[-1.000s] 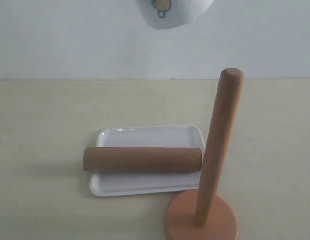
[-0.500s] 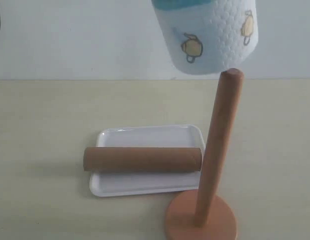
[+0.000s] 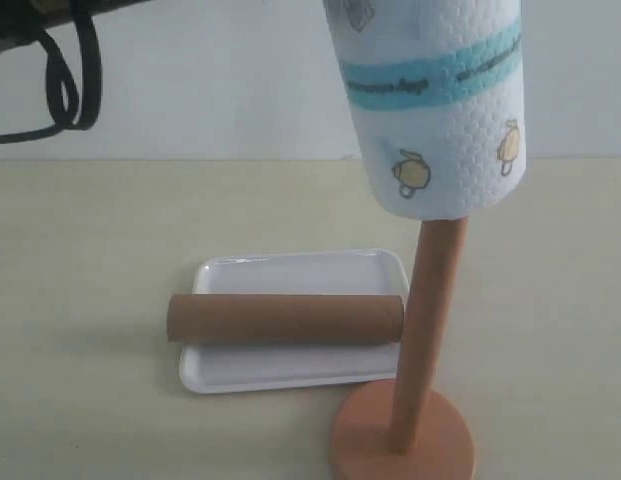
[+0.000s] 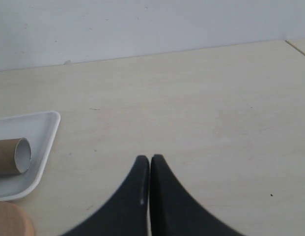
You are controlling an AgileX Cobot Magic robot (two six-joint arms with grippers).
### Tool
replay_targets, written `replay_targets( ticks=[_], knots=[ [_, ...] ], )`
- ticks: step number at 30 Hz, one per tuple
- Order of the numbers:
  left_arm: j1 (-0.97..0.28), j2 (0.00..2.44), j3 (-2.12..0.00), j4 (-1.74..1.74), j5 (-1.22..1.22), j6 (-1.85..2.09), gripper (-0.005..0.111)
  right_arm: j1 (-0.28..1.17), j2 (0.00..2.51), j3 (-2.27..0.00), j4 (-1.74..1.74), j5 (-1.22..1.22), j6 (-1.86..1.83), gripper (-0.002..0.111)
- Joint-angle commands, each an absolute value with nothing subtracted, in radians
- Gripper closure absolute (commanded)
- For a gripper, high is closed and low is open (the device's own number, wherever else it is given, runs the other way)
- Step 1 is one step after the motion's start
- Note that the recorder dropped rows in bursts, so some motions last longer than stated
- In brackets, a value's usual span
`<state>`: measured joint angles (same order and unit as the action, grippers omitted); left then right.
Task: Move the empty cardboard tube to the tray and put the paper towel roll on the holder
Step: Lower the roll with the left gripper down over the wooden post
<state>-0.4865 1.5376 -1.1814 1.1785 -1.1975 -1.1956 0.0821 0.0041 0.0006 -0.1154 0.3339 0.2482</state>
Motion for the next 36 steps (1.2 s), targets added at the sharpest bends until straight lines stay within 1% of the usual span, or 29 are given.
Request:
replay_targets(
  ticks=[1,6,16,18,23,24,26,36],
  knots=[
    [-0.489,1.582,-1.181,1.195,-1.214,-1.195,0.103,0.079,0.0,0.0,-0.119,0.331,0.248,0.108],
    [-0.489,1.64,-1.179,1.26,-1.221,-1.195,0.103,0.079,0.0,0.0,-0.119,0.331,0.248,0.108],
    [-0.489,1.737,-1.175,1.279,-1.221,-1.114,0.102,0.079,0.0,0.0,-0.119,0.331,0.248,0.108],
    [-0.489,1.757,-1.175,1.283,-1.221,-1.112,0.096,0.079,0.0,0.0,-0.119,0.331,0.248,0.108],
    [-0.489,1.804,-1.168,1.32,-1.221,-1.112,0.074,0.079,0.0,0.0,-0.119,0.331,0.248,0.108],
    [-0.489,1.81,-1.166,1.331,-1.221,-1.112,0.072,0.079,0.0,0.0,-0.119,0.331,0.248,0.108],
    [-0.489,1.815,-1.148,1.353,-1.221,-1.112,0.07,0.079,0.0,0.0,-0.119,0.331,0.248,0.108],
    [-0.489,1.816,-1.025,1.379,-1.221,-0.983,0.071,0.079,0.0,0.0,-0.119,0.331,0.248,0.108]
  ],
)
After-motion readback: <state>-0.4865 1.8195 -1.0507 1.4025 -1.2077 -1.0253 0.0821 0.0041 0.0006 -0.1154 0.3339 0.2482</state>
